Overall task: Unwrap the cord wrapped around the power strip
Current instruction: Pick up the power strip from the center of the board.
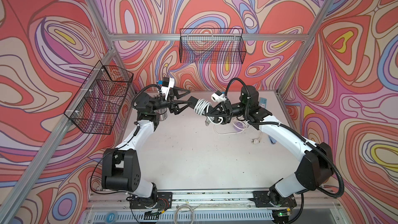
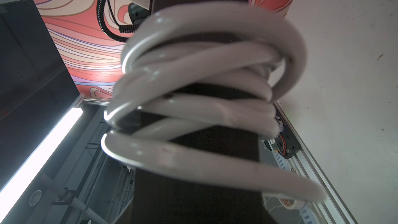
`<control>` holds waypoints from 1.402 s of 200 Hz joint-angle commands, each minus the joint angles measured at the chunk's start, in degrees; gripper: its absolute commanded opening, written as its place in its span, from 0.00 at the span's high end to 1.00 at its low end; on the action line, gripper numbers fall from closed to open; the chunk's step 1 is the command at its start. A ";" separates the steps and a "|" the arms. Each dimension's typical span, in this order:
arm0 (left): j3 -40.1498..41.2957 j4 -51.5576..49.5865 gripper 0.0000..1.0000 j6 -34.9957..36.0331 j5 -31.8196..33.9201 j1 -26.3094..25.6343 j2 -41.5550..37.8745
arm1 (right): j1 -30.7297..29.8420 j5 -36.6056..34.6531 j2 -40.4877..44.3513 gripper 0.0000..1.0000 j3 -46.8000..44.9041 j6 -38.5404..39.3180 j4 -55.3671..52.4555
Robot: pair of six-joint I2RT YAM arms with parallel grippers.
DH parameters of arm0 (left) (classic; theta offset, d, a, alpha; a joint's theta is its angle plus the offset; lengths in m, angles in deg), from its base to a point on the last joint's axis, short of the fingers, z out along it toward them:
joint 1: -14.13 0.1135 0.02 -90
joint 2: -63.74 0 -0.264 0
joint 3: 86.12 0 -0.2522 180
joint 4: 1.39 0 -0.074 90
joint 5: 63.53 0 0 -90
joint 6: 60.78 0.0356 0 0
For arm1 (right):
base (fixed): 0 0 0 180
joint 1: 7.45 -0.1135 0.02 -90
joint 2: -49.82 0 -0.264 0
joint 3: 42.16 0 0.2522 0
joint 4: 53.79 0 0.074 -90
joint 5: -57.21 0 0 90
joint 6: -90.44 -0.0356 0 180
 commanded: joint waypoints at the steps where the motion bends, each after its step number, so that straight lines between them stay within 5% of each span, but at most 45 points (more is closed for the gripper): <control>1: -1.10 6.10 0.16 -3.48 -2.36 -1.04 -0.11 | -0.31 0.74 3.44 0.56 0.46 -2.41 6.04; 45: -0.38 -4.24 0.22 4.89 -3.48 -1.33 -2.53 | -0.31 1.24 4.67 0.56 0.08 -8.91 12.01; 127: -2.16 16.29 0.30 -11.91 -1.88 -1.42 0.45 | -1.56 1.09 5.44 0.55 -2.32 -15.78 19.15; 190: -1.69 11.26 0.35 -8.17 -3.30 -2.76 -0.59 | -2.34 0.40 2.29 0.55 -2.96 -31.12 38.70; 280: -2.14 12.27 0.49 -9.39 -3.31 -3.09 -0.76 | -3.48 0.28 1.38 0.55 -5.36 -33.94 42.93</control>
